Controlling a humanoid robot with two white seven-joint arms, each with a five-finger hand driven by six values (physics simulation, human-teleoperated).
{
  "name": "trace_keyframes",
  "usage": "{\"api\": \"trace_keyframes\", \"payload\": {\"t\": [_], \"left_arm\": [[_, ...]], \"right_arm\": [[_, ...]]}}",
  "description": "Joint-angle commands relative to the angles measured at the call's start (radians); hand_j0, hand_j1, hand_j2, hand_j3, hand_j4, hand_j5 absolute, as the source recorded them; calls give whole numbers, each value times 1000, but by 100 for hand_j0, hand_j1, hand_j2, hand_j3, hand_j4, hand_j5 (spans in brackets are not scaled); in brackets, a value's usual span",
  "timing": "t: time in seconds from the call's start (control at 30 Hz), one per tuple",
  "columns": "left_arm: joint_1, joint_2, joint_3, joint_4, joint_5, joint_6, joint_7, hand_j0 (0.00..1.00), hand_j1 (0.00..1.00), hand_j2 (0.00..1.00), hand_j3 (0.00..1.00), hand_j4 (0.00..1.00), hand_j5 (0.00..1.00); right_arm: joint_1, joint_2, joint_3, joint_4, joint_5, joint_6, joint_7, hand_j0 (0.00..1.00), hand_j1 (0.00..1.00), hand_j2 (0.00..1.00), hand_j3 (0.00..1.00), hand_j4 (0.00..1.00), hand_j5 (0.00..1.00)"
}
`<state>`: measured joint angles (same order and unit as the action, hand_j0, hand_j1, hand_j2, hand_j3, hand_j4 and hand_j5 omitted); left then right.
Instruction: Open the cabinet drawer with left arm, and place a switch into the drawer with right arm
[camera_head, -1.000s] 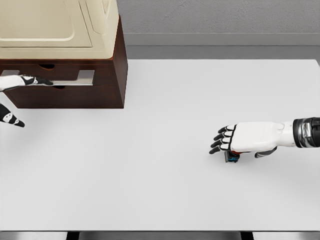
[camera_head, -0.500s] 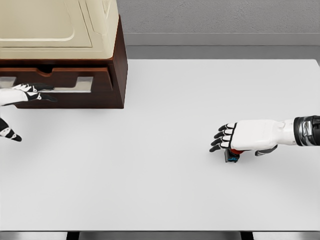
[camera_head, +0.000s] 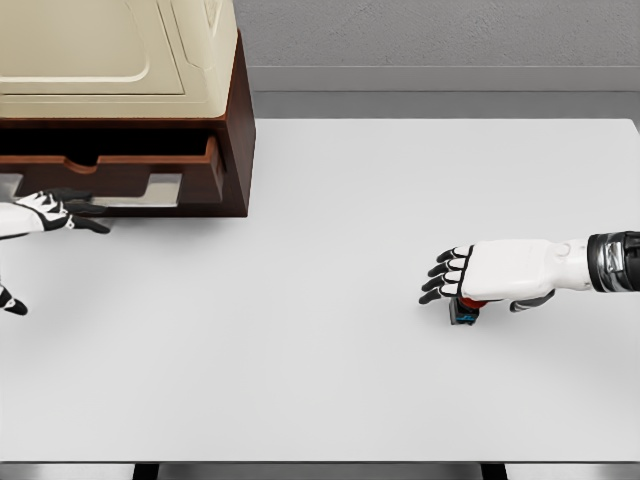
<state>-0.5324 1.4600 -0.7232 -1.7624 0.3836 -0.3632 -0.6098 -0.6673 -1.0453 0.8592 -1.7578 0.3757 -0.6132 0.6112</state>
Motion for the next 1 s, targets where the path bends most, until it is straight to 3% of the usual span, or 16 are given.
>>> {"api": "trace_keyframes", "payload": {"t": [0.0, 0.47, 0.6, 0.67, 0.77, 0.97], "left_arm": [[0, 28, -9, 0, 12, -28, -1, 100, 100, 100, 100, 100, 100], [-1, 152, -78, 0, 80, -212, -1, 100, 100, 100, 100, 100, 100], [-15, 168, -71, 0, 150, -215, -1, 100, 100, 100, 100, 100, 100], [-38, 158, -59, 3, 198, -198, -1, 100, 100, 100, 100, 100, 100], [-52, 96, -12, 3, 199, -99, -1, 100, 100, 100, 100, 100, 100], [-61, 39, -10, 11, 192, -23, -1, 100, 100, 100, 100, 100, 100]], "right_arm": [[0, -1, 0, 0, -4, 2, 0, 100, 100, 100, 100, 100, 100], [0, -1, 0, 0, -4, 2, 0, 100, 100, 100, 100, 100, 100], [0, -1, 0, 0, -4, 2, 0, 100, 100, 100, 100, 100, 100], [2, -1, 0, 0, -4, 2, 0, 100, 100, 100, 100, 100, 100], [2, -1, 0, 0, -4, 2, 0, 100, 100, 100, 100, 100, 100], [3, 1, 0, 0, -4, 2, 0, 100, 100, 100, 100, 100, 100]]}}
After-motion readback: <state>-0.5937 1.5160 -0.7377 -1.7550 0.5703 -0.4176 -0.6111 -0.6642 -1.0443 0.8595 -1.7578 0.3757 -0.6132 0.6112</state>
